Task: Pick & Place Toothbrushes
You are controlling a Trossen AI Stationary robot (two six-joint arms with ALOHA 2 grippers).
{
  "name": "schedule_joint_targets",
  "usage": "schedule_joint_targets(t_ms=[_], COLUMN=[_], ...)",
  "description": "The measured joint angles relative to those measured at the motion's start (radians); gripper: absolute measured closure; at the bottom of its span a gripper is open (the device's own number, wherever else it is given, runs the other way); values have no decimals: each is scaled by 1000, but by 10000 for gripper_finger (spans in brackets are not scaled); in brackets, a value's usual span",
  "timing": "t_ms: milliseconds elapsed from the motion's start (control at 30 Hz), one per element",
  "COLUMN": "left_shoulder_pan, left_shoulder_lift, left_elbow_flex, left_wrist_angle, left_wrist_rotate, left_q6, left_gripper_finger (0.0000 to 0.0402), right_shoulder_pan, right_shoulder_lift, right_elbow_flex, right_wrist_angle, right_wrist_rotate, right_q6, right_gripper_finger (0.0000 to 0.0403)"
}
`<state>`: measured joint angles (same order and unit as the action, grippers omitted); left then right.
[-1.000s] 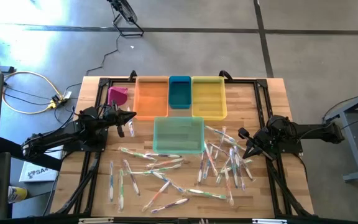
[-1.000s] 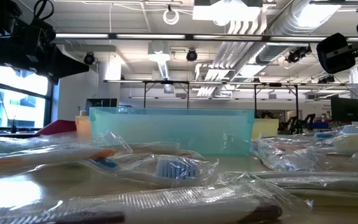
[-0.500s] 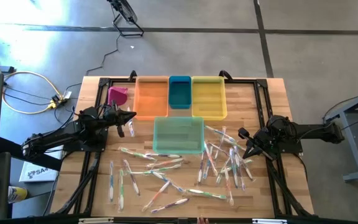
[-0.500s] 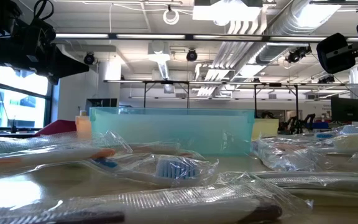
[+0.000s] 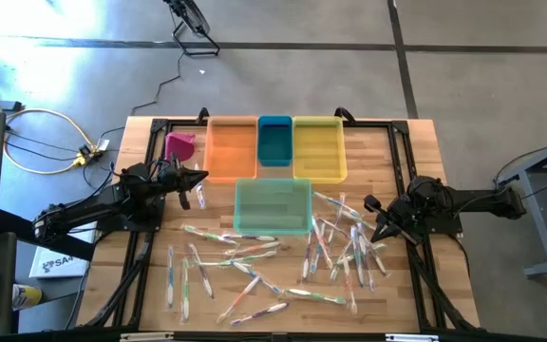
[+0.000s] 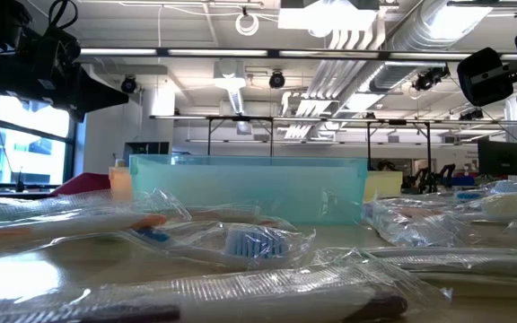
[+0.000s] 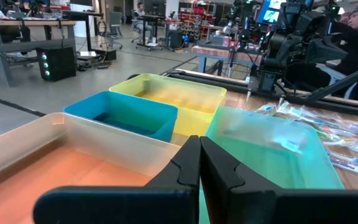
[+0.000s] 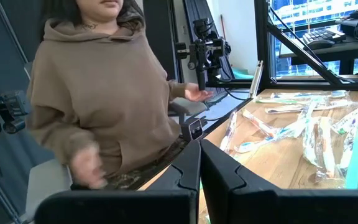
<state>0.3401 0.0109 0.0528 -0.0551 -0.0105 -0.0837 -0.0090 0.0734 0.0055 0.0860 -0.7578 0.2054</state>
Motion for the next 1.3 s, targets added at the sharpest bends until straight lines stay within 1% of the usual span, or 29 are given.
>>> schedule_joint_targets(t_ms=[267, 433, 533, 967, 1067, 1167, 1300], left_shoulder_pan=[0, 0, 0, 0, 0, 0, 0], left_shoulder_lift=[0, 0, 0, 0, 0, 0, 0], left_elbow_flex=[0, 0, 0, 0, 0, 0, 0], left_wrist_angle=[0, -1, -1, 0, 0, 0, 0], left_wrist_rotate=[0, 0, 0, 0, 1, 1, 1], left_q6=[0, 0, 0, -1, -60, -104, -105], left_gripper_finger=[402, 402, 402, 402, 402, 402, 402], right_shoulder_pan=[0, 0, 0, 0, 0, 0, 0], right_shoulder_lift=[0, 0, 0, 0, 0, 0, 0], right_elbow_flex=[0, 1, 1, 1, 1, 1, 1], right_wrist_angle=[0, -8, -6, 1, 1, 1, 11], right_wrist_rotate=[0, -5, 2, 0, 0, 0, 0], right_q6=[3, 202, 235, 236, 235, 196, 143], right_gripper_finger=[401, 401, 401, 401, 401, 401, 401])
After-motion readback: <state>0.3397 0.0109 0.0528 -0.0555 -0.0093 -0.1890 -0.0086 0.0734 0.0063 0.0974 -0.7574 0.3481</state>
